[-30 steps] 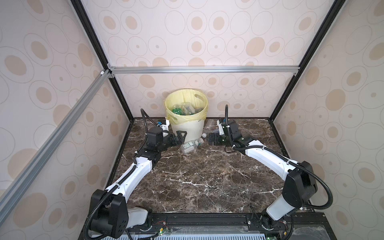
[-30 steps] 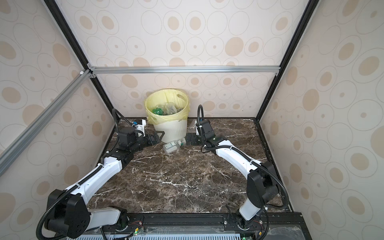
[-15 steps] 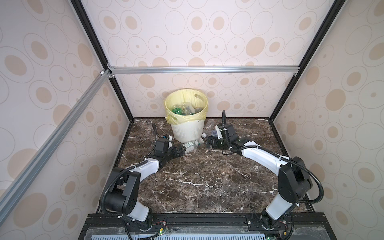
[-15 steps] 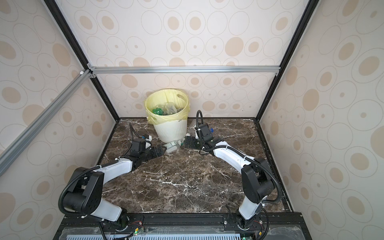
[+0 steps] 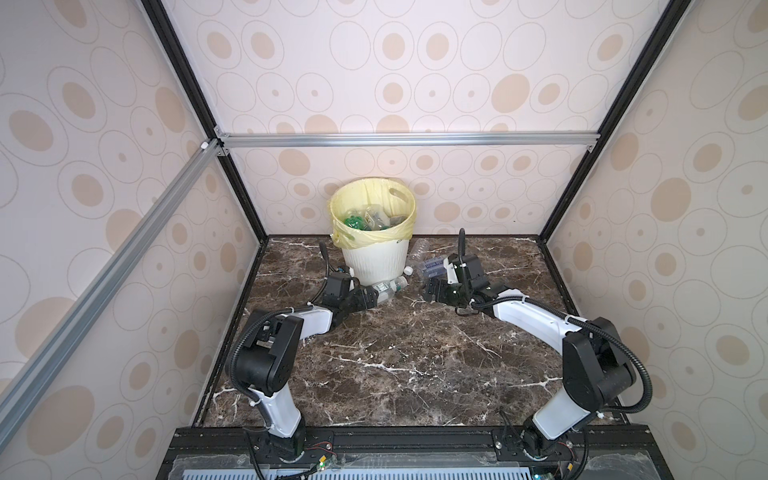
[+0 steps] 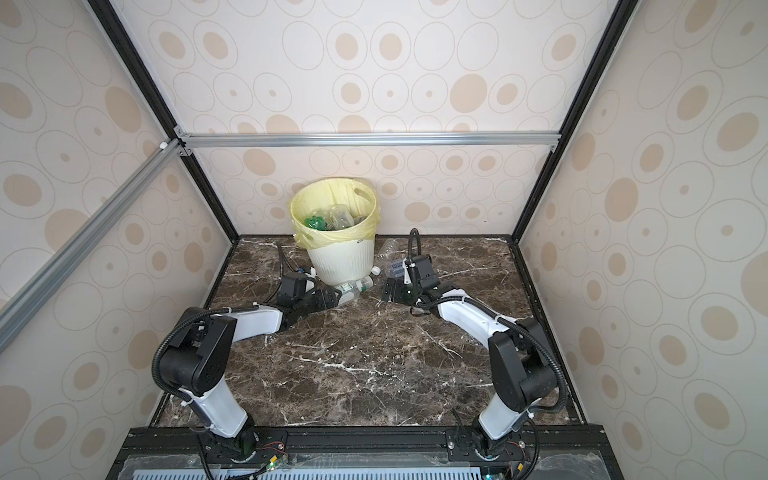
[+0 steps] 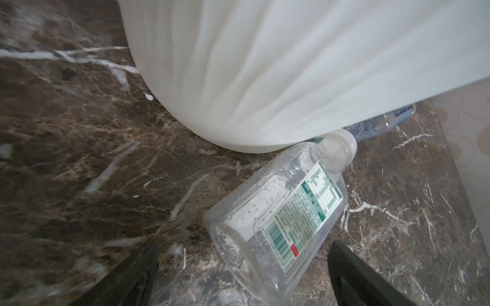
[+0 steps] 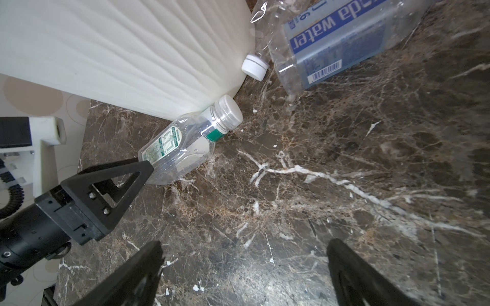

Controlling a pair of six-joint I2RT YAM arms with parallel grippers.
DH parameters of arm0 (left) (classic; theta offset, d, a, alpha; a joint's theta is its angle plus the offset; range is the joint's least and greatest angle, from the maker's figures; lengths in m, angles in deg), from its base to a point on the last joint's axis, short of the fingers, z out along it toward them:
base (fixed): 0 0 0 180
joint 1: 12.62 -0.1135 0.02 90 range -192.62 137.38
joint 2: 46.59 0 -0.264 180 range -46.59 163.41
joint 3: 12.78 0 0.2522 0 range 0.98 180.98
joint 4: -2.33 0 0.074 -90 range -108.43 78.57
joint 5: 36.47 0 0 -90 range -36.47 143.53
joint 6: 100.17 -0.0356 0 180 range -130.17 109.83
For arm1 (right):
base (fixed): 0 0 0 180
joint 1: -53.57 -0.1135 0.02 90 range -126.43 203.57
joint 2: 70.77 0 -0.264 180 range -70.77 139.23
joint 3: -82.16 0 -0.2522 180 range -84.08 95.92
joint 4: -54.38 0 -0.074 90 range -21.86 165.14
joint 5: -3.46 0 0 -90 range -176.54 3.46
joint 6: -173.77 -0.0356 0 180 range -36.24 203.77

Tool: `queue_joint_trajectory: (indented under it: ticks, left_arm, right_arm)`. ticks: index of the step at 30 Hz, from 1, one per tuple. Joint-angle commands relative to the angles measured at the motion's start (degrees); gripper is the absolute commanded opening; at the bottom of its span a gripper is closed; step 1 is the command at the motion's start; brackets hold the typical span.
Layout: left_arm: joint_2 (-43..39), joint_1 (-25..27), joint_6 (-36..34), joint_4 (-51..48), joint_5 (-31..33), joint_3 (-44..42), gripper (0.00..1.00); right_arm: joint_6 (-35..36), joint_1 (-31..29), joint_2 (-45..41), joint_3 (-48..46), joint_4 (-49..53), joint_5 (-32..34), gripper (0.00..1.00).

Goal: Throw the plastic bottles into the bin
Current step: 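Lower both grippers toward the small clear green-label bottle by the bin base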

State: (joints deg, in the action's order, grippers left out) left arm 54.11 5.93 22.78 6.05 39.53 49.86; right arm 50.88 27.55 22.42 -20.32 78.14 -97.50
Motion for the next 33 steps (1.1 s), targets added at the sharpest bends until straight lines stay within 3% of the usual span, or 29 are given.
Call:
queue_joint_trajectory:
  ticks: [1,21,24,33]
  left_arm:
    - [1.9,2.9,-2.4,2.3,-0.8,3.6,0.99]
    - [4.9,18.0,4.7,7.6,-4.3,4.9,0.99]
    - [3.5,18.4,6.7,8.9,-5.6,4.4,0.99]
    - [-9.2,15.2,3.0,2.1,-3.4,1.2,0.99]
  right_arm:
    - [-0.4,1.1,-1.5,-0.8,-1.0,-1.3,1.00]
    - [-0.9,6.7,-5.4,-3.6,0.9,-1.1,1.00]
    - [-1.1,7.4,-6.0,-3.9,1.7,-0.3,1.00]
    - [-1.6,6.4,-3.0,-3.3,1.7,0.5,1.00]
